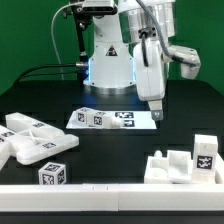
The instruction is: Assemble chair
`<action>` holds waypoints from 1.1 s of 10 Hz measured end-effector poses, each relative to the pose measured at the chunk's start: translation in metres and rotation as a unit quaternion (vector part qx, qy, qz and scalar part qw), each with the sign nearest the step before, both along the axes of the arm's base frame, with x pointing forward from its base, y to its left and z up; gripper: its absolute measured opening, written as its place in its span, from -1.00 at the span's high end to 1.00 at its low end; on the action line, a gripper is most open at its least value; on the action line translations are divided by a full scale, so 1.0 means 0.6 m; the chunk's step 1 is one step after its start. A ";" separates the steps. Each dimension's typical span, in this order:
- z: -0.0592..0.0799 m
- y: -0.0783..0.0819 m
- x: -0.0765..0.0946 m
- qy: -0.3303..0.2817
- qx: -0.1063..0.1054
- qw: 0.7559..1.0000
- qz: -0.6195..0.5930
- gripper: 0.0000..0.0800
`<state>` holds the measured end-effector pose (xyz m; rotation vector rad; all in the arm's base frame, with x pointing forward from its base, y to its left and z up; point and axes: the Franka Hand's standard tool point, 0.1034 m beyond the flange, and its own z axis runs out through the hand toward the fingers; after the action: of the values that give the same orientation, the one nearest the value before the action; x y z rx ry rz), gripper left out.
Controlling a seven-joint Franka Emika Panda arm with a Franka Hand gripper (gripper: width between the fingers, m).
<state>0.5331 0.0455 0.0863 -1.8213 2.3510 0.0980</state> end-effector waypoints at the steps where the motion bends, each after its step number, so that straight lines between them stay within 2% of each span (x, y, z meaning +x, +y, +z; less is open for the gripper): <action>1: -0.011 -0.021 -0.034 0.009 0.003 1.000 0.007 -0.62; 2: -0.008 -0.054 -0.059 0.008 0.006 1.000 0.018 -0.62; 3: -0.004 -0.067 -0.081 0.012 0.008 1.000 0.006 -0.62; 6: -0.010 -0.061 -0.079 0.014 0.008 1.000 0.009 -0.62; 7: -0.018 -0.066 -0.088 0.015 0.015 1.000 -0.019 -0.62; 9: -0.032 -0.091 -0.137 0.015 0.024 0.999 -0.039 -0.62; 10: -0.046 -0.095 -0.159 0.025 0.021 0.998 -0.045 -0.62; 11: -0.047 -0.088 -0.156 0.031 0.021 0.997 -0.068 -0.62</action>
Offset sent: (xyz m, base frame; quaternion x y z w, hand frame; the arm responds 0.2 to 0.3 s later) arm 0.0000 0.0000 0.0000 0.0000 0.0000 0.0000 1.0000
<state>0.4395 -0.0071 0.0578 -1.6569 2.4889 0.1879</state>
